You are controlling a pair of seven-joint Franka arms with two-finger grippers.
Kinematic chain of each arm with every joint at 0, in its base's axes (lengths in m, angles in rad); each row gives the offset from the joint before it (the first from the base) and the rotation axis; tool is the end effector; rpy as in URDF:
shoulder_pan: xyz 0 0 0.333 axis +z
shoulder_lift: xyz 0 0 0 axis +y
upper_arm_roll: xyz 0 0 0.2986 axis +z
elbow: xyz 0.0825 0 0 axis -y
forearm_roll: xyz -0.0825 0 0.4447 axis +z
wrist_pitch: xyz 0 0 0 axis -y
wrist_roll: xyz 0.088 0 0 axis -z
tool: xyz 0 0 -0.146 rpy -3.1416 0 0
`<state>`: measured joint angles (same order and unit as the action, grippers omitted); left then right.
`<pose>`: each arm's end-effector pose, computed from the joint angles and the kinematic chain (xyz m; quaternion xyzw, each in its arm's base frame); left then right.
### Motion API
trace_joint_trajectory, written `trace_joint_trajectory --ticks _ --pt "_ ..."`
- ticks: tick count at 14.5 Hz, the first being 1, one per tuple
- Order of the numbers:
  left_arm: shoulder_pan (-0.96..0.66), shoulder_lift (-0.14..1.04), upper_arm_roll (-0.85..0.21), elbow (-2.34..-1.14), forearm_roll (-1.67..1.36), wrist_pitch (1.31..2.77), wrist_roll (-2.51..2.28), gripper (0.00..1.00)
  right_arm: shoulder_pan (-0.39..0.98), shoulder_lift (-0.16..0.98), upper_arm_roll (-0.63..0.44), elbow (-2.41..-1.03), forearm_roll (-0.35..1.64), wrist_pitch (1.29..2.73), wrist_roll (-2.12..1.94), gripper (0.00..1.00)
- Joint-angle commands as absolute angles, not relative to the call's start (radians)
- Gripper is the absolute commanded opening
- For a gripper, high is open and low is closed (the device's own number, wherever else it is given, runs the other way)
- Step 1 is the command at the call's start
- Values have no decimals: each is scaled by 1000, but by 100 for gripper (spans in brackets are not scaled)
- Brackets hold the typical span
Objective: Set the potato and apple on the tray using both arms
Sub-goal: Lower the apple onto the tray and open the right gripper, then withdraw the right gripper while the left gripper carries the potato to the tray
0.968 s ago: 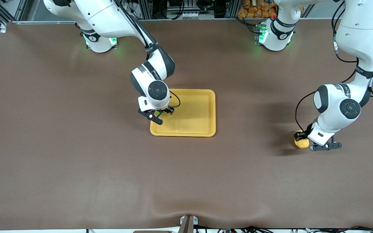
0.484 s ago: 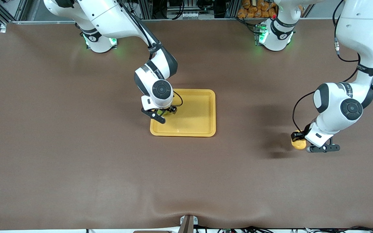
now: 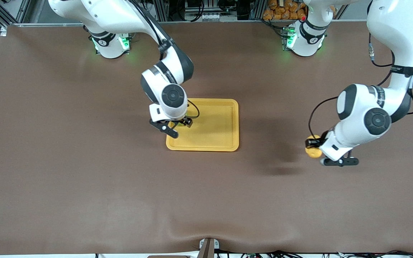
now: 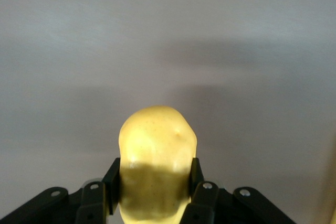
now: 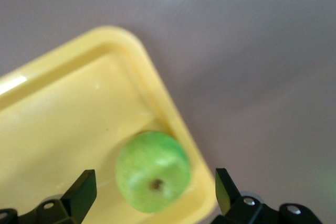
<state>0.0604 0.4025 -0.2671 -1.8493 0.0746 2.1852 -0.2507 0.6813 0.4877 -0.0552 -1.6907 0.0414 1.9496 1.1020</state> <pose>0.6572 -0.1309 0.2169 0.9994 0.0085 -0.0298 0.0158 0.5460 0.4015 0.2103 0.9636 -0.2420 -0.0777 0.0832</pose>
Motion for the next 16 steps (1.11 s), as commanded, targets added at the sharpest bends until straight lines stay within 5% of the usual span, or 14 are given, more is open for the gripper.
trace_joint_trajectory --ticks 1,7,16 --pt "61 397 -351 -1838 83 2152 -375 0 518 373 -48 -1717 40 1849 860 100" --pt "-121 411 -413 -1825 95 2152 -661 0 277 192 -46 -1723 44 1718 519 100" --pt "-348 580 -405 -1718 198 2152 -1022 0 -52 -8 -40 -1712 43 1579 60 100"
